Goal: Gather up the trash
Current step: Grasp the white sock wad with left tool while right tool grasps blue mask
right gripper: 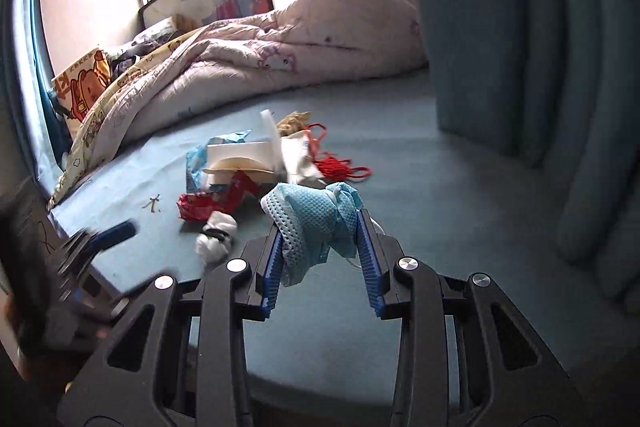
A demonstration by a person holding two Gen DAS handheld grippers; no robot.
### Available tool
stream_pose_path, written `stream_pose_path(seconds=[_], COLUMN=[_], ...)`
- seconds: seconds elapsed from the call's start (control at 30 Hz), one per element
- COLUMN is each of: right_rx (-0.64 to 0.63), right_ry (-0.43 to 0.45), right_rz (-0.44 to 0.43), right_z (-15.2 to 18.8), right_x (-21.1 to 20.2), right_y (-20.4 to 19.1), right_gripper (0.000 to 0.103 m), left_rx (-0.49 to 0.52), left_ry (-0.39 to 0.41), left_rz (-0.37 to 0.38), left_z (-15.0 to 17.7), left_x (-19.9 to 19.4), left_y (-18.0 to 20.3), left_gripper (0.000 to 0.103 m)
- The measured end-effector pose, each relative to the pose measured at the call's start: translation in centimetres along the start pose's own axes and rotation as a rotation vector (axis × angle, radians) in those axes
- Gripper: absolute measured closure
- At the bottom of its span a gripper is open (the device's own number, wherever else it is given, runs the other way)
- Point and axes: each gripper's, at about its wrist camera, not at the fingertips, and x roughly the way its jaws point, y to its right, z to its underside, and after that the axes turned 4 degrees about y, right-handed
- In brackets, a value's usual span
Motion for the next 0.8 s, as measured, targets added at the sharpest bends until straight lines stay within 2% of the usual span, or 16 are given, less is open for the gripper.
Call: stream_pose_path(seconds=[0.03, 0.07, 0.1, 0.17, 0.23, 0.27, 0.37, 0.53, 0.8], right_rx=[-0.005, -0.011, -0.018, -0.024, -0.027, -0.028, -0.033, -0.027, -0.054], right_ry=[0.005, 0.008, 0.011, 0.011, 0.005, 0.000, -0.016, -0.025, 0.014], right_rz=[0.005, 0.009, 0.010, 0.006, -0.001, -0.007, -0.014, -0.026, -0.034], right_z=[0.2, 0.3, 0.5, 0.9, 1.4, 1.7, 2.4, 2.9, 1.9], right_x=[-0.4, -0.8, -1.1, -1.4, -1.4, -1.3, -0.8, -0.6, -3.4], right_y=[0.3, 0.7, 1.1, 1.7, 2.1, 2.3, 2.3, 2.1, -0.9], right_gripper=[0.071, 0.071, 0.071, 0.071, 0.071, 0.071, 0.071, 0.071, 0.071], left_rx=[-0.003, -0.012, -0.022, -0.034, -0.022, -0.014, -0.025, -0.032, -0.014], left_ry=[-0.012, -0.036, -0.064, -0.115, -0.087, -0.085, -0.078, -0.066, -0.004], left_rz=[-0.012, -0.028, -0.030, -0.017, -0.035, -0.024, -0.022, -0.011, -0.002], left_z=[-0.1, -0.3, -0.3, 0.0, 0.1, 0.2, 0.3, 0.4, 0.1], left_x=[0.9, 2.2, 3.3, 5.2, 5.4, 5.4, 5.2, 3.5, -2.9], left_y=[0.1, 0.1, 0.0, 0.0, 0.2, 0.3, 0.2, -0.5, -1.7], left_gripper=[0.008, 0.017, 0.038, 0.061, 0.064, 0.071, 0.076, 0.077, 0.077])
